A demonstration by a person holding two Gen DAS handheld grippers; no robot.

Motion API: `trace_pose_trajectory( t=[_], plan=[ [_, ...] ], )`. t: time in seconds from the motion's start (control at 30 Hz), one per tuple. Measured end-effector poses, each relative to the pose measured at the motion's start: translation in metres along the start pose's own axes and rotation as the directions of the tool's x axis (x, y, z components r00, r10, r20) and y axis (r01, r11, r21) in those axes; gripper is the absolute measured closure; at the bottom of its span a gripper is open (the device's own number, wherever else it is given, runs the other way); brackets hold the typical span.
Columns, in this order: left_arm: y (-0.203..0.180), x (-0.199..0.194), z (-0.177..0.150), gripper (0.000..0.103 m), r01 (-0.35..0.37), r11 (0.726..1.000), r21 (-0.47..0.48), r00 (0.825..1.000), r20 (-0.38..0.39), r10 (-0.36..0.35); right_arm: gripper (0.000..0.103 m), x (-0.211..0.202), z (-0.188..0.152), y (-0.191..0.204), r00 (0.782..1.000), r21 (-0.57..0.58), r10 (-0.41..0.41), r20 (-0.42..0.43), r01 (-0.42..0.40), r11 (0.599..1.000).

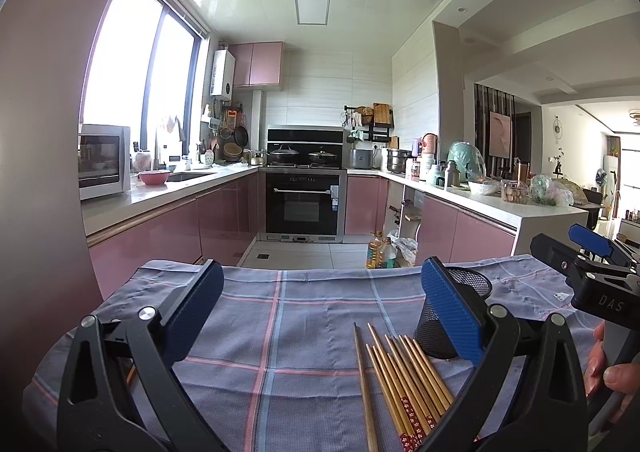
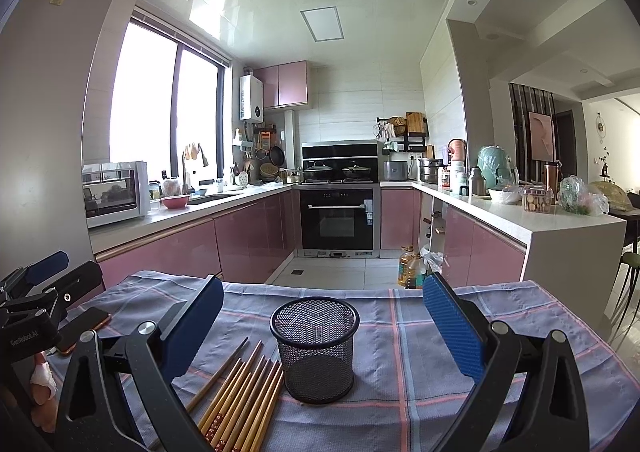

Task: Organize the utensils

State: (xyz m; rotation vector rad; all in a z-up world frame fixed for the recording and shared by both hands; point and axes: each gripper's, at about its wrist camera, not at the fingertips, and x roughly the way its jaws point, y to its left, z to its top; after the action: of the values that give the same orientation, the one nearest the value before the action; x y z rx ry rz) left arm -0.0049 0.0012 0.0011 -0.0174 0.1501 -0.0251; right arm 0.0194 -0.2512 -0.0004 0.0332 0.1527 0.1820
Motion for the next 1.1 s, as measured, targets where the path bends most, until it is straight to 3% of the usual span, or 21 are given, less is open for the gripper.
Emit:
trace_pose_trajectory(
  t=[1.1],
  plan=[
    [-0.0003, 0.0001, -0.0012, 0.006, 0.001, 1.0, -0.001, 1.0, -0.001, -0.001, 0.006, 0.0008, -0.0033, -0.0009, 1.0, 0.005, 0.005, 0.0, -0.005, 1.0]
  ],
)
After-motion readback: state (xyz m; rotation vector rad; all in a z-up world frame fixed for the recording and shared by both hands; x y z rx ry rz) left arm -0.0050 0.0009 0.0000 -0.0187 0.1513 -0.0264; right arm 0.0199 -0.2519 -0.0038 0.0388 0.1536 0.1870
